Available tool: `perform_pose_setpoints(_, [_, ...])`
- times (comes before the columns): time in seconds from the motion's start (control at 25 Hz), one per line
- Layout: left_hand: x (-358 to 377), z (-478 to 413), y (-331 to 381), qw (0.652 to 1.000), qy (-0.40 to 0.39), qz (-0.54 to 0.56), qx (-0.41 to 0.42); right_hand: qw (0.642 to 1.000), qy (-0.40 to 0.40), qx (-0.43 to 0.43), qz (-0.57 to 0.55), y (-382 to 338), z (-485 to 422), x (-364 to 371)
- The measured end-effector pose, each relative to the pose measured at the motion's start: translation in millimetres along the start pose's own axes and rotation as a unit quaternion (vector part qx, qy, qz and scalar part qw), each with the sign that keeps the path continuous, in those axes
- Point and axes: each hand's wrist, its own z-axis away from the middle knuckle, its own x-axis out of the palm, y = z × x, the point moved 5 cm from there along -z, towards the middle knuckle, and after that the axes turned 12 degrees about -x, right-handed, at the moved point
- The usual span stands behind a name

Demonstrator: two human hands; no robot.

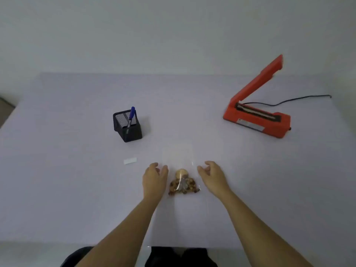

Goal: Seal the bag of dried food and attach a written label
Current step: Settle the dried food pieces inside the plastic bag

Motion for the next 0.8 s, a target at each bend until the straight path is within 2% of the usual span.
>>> perform_pose_setpoints(0.08, [9.7, -9.9, -1.3, 0.999, -0.002, 0.042, -0.031, 1.0, 0.004, -0.001, -0.029, 1.3, -11.0, 6.7])
perform_pose_setpoints(0.32, [26.5, -25.3, 3.2, 0.997, -0.01, 0.072, -0.039, 0.998, 0.024, -0.012, -0.048, -1.8, -23.0, 12.5])
perform_pose_setpoints(0.56, [28.6, -33.8, 2.1, 0.997, -0.031, 0.076, -0.005, 0.998, 0.009, -0.036, -0.049, 4.5, -28.9, 14.1])
perform_pose_setpoints(0.8, [24.5, -42.3, -2.9, 0.99, -0.111, 0.078, 0.03, 0.993, -0.002, -0.063, -0.104, 11.5, -27.5, 9.0])
